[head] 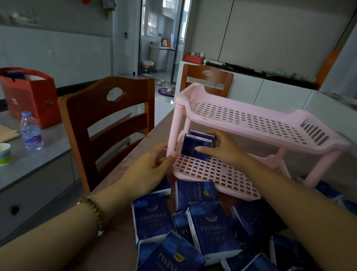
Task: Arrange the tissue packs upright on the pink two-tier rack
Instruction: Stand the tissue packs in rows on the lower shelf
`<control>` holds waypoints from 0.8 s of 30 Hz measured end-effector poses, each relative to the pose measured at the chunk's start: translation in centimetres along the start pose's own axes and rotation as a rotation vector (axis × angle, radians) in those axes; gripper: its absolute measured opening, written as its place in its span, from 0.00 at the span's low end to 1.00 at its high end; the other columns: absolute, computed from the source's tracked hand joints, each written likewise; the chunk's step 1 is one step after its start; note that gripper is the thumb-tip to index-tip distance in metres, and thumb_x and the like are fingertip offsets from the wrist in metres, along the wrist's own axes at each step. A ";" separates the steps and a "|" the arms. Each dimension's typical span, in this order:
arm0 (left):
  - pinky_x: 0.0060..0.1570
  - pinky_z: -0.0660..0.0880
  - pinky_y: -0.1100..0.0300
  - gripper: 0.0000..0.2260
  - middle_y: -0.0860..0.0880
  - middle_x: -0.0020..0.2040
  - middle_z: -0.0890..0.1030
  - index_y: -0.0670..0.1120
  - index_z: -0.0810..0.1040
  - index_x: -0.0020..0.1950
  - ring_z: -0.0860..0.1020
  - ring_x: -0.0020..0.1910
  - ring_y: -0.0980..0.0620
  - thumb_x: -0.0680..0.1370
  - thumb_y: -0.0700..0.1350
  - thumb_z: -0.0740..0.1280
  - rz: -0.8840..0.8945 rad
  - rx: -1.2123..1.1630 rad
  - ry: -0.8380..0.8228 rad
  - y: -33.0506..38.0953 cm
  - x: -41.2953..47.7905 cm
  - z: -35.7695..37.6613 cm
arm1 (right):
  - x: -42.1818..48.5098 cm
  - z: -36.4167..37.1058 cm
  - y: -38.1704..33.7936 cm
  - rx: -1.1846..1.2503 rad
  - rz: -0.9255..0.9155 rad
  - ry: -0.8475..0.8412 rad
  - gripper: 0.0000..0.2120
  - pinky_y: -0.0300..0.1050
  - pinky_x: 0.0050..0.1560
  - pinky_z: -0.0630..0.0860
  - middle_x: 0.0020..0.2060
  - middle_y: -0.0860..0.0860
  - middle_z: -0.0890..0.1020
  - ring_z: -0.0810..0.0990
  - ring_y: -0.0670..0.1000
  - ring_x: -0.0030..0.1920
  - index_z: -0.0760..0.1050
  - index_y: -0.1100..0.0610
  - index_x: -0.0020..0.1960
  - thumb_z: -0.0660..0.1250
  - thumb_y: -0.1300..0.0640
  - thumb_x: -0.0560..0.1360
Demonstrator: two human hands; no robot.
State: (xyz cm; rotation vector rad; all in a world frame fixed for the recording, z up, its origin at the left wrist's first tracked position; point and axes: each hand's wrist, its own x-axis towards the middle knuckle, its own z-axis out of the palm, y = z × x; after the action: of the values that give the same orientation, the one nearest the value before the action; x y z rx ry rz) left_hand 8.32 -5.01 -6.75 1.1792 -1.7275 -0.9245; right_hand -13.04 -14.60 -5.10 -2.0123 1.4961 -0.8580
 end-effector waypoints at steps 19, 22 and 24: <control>0.61 0.70 0.55 0.31 0.48 0.71 0.67 0.48 0.57 0.74 0.70 0.66 0.49 0.76 0.58 0.63 -0.141 0.417 -0.138 1.8 -1.5 -3.7 | -11.5 -2.6 -6.7 -0.003 -0.038 -0.132 0.22 0.42 0.64 0.66 0.61 0.40 0.72 0.70 0.40 0.61 0.71 0.46 0.63 0.70 0.46 0.71; 0.56 0.72 0.60 0.25 0.47 0.67 0.73 0.46 0.68 0.69 0.74 0.60 0.51 0.77 0.58 0.61 -0.194 0.478 -0.213 1.7 -3.0 -4.0 | -14.4 -2.5 -7.5 0.028 -0.045 -0.226 0.22 0.36 0.58 0.71 0.57 0.38 0.76 0.73 0.38 0.58 0.74 0.42 0.58 0.69 0.39 0.65; 0.50 0.75 0.63 0.16 0.48 0.59 0.78 0.47 0.74 0.60 0.77 0.50 0.56 0.77 0.56 0.61 -0.156 0.441 -0.206 1.6 -3.9 -3.7 | -15.6 -2.3 -7.4 0.047 -0.031 -0.262 0.26 0.31 0.49 0.72 0.56 0.38 0.76 0.74 0.38 0.57 0.75 0.43 0.59 0.68 0.38 0.62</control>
State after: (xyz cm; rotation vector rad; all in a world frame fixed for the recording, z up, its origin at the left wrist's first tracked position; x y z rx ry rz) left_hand 12.03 -1.25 -4.77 1.5646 -2.1005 -0.7989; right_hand -13.05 2.38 -1.38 -2.0282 1.2908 -0.6069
